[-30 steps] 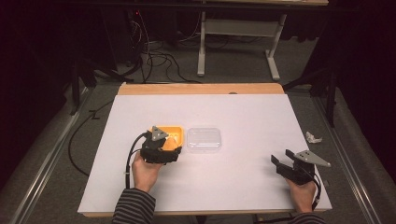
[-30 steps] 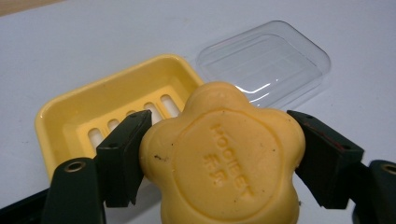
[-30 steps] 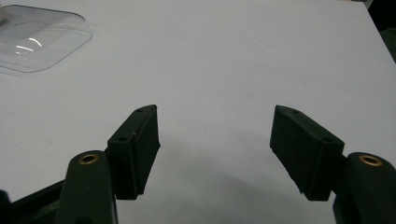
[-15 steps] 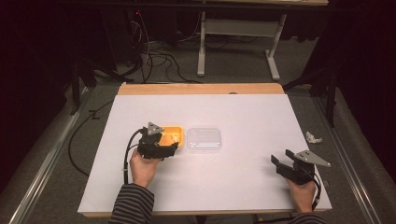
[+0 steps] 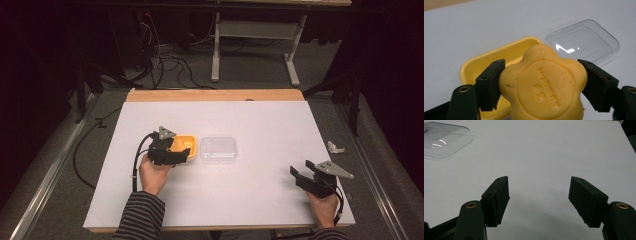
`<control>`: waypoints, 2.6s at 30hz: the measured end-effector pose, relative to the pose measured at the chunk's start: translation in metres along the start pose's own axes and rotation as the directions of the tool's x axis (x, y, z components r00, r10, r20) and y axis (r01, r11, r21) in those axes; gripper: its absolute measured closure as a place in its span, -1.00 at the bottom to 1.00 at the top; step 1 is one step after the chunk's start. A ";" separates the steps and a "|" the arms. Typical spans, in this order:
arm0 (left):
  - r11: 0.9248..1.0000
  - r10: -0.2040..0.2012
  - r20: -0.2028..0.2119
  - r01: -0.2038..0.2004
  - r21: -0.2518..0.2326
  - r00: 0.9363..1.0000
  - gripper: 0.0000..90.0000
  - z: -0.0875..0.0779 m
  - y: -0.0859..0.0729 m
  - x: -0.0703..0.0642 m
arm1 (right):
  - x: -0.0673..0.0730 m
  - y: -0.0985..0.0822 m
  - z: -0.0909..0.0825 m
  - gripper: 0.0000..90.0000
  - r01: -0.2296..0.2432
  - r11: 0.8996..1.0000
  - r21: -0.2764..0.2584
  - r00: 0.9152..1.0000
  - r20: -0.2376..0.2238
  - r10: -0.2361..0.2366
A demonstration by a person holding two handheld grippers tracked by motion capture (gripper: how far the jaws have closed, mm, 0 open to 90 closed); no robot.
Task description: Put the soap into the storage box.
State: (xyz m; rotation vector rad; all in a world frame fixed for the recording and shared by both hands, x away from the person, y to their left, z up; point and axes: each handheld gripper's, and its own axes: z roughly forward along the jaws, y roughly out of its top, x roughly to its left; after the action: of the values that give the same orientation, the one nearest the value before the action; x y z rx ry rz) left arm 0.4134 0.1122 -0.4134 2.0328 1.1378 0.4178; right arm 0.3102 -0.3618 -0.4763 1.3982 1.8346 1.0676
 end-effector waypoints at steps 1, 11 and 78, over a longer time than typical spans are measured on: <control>1.000 -0.005 -0.001 0.005 0.002 1.000 -0.42 0.001 0.000 0.001 | 0.000 0.000 0.000 -0.26 -0.001 1.000 0.000 1.000 -0.001 0.001; 0.999 -0.024 -0.043 0.025 0.024 0.999 -0.42 0.013 0.005 0.011 | 0.000 0.000 0.000 -0.26 0.006 1.000 -0.001 1.000 0.000 -0.006; 0.996 -0.055 -0.136 0.064 0.063 0.989 -0.54 0.044 0.006 0.020 | 0.000 0.000 -0.001 -0.26 0.008 1.000 -0.012 1.000 -0.003 -0.008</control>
State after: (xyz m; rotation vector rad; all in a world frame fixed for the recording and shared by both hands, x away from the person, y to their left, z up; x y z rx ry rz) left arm 0.4541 0.1063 -0.4399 2.0483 1.3061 0.4981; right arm 0.3094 -0.3618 -0.4763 1.3818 1.8312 1.0751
